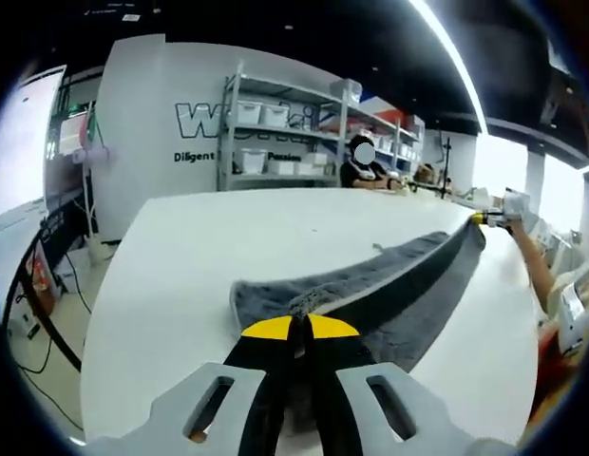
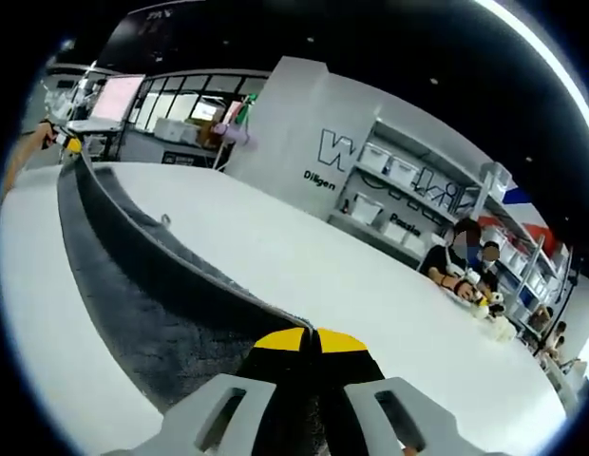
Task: Fold the towel on the table until its edges align and the towel forms a compact rectangular stack.
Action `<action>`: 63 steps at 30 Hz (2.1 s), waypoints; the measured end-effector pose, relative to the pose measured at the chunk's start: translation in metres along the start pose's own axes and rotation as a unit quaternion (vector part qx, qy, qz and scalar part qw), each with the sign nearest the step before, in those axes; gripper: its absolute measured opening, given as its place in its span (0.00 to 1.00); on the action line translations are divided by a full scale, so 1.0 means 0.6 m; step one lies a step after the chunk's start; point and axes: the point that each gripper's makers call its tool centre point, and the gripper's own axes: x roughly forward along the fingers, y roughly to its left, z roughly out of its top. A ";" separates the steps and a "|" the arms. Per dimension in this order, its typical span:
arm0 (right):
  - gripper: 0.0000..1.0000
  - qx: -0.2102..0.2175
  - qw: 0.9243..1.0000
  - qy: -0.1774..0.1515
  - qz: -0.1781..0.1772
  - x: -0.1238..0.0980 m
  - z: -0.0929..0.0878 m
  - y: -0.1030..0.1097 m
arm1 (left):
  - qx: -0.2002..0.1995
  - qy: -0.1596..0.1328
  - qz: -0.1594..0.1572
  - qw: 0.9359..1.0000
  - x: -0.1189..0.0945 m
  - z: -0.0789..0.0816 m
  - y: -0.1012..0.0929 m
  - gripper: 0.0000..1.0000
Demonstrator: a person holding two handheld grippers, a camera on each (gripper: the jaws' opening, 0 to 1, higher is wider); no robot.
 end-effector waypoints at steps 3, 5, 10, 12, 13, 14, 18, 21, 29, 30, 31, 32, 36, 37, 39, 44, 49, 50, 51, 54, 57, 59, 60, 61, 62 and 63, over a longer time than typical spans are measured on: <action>0.00 -0.005 1.000 0.000 -0.002 0.010 0.006 -0.003 | 0.001 0.003 0.002 1.000 0.005 0.003 0.006 0.03; 0.00 -0.010 1.000 0.000 -0.005 0.018 0.011 -0.005 | 0.003 0.007 0.004 1.000 0.009 0.005 0.012 0.03; 0.00 -0.017 1.000 0.001 -0.010 0.036 0.018 -0.011 | 0.007 0.016 0.007 1.000 0.020 0.010 0.019 0.03; 0.00 -0.016 1.000 0.001 -0.012 0.043 0.019 -0.013 | 0.008 0.016 0.007 1.000 0.026 0.013 0.022 0.03; 0.00 -0.016 1.000 0.001 -0.012 0.049 0.020 -0.015 | 0.010 0.018 0.008 1.000 0.030 0.013 0.020 0.03; 0.00 -0.015 1.000 0.001 -0.013 0.051 0.021 -0.015 | 0.011 0.018 0.009 1.000 0.033 0.014 0.019 0.03; 0.00 -0.012 1.000 -0.002 -0.020 0.069 0.024 -0.020 | 0.014 0.020 0.011 1.000 0.043 0.021 0.027 0.03; 0.00 -0.008 1.000 -0.005 -0.020 0.083 0.026 -0.023 | 0.016 0.021 0.014 1.000 0.050 0.027 0.032 0.03; 0.00 -0.022 1.000 0.007 -0.020 0.107 0.009 -0.017 | 0.019 0.037 0.021 0.999 0.079 0.019 0.051 0.03; 0.00 -0.025 0.999 0.008 -0.019 0.107 0.005 -0.013 | 0.019 0.039 0.022 0.999 0.082 0.017 0.054 0.03; 0.00 -0.026 0.999 0.008 -0.019 0.107 0.003 -0.012 | 0.018 0.040 0.023 0.999 0.086 0.015 0.056 0.03; 0.00 -0.031 0.999 0.008 -0.020 0.107 0.001 -0.009 | 0.016 0.042 0.025 0.999 0.090 0.011 0.057 0.03; 0.00 -0.046 0.999 0.009 -0.022 0.109 0.000 -0.008 | 0.016 0.053 0.029 0.998 0.100 -0.006 0.060 0.04; 0.00 -0.050 0.998 0.009 -0.022 0.110 0.000 -0.006 | 0.016 0.057 0.029 0.998 0.102 -0.011 0.061 0.04; 0.00 -0.061 0.998 0.008 -0.022 0.113 0.000 -0.002 | 0.016 0.060 0.031 0.998 0.106 -0.016 0.064 0.05; 0.00 -0.076 0.997 0.012 -0.018 0.117 -0.004 0.010 | 0.014 0.050 0.039 0.998 0.112 -0.014 0.070 0.07; 0.01 -0.080 0.997 0.013 -0.017 0.118 -0.005 0.012 | 0.021 0.049 0.039 0.998 0.113 -0.015 0.067 0.09; 0.02 -0.081 0.996 0.014 -0.018 0.118 -0.005 0.012 | 0.021 0.049 0.040 0.998 0.112 -0.015 0.068 0.12; 0.05 -0.083 0.996 0.017 -0.020 0.119 -0.007 0.012 | 0.021 0.048 0.043 0.998 0.112 -0.015 0.071 0.15; 0.17 -0.085 0.996 0.018 -0.020 0.121 -0.009 0.012 | 0.027 0.050 0.052 0.997 0.110 -0.020 0.072 0.25; 0.19 -0.093 0.995 0.021 -0.023 0.121 -0.010 0.016 | 0.028 0.056 0.066 0.996 0.104 -0.026 0.078 0.35; 0.23 -0.097 0.995 0.022 -0.027 0.119 -0.009 0.015 | 0.024 0.055 0.069 0.996 0.098 -0.025 0.081 0.44; 0.25 -0.099 0.994 0.023 -0.028 0.119 -0.009 0.014 | 0.021 0.047 0.068 0.996 0.094 -0.021 0.081 0.47; 0.27 -0.100 0.994 0.023 -0.029 0.118 -0.008 0.013 | 0.017 0.040 0.071 0.997 0.091 -0.016 0.082 0.50; 0.28 -0.100 0.994 0.022 -0.031 0.117 -0.008 0.014 | 0.014 0.036 0.073 0.997 0.088 -0.014 0.084 0.54; 0.30 -0.100 0.994 0.021 -0.033 0.115 -0.008 0.013 | 0.012 0.033 0.075 0.997 0.086 -0.011 0.086 0.56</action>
